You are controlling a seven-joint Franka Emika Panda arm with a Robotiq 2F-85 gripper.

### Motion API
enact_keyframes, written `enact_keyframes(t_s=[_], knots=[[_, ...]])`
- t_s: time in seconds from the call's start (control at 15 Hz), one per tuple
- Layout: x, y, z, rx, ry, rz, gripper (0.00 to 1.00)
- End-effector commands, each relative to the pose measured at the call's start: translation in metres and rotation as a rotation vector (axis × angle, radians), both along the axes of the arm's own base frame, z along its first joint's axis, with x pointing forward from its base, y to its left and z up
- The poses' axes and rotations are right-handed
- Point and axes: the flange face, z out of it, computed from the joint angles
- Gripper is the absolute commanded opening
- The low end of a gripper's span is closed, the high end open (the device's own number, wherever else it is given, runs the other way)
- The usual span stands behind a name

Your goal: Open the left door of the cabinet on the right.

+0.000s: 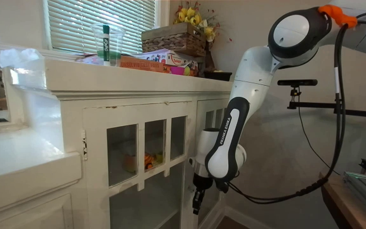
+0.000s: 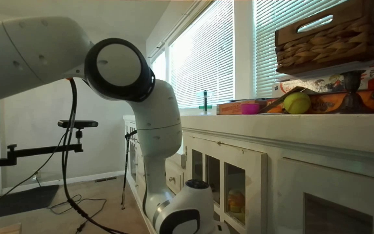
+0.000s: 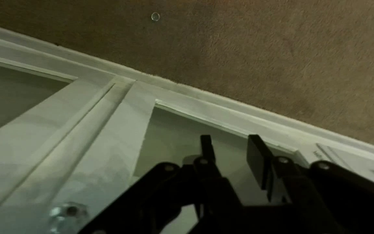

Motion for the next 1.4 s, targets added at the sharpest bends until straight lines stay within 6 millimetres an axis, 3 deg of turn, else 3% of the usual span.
enact_keyframes(t_s=[0.0, 0.13, 0.33, 0.8, 0.87, 0.93, 1.07, 1.33], knots=[[-0.010, 0.052, 0.008, -0.041, 0.029, 0.125, 0.09], [-0.011, 0.069, 0.009, -0.059, 0.035, 0.163, 0.09], [-0.010, 0.065, 0.019, -0.107, 0.037, 0.147, 0.09], [-0.009, -0.004, 0.049, -0.141, 0.009, -0.159, 0.12], [-0.011, -0.012, 0.052, -0.139, 0.011, -0.200, 0.41], [-0.012, -0.018, 0.056, -0.135, 0.007, -0.233, 0.54], [-0.013, -0.030, 0.060, -0.132, -0.003, -0.283, 0.60], [-0.011, -0.049, 0.062, -0.152, -0.034, -0.255, 0.88]])
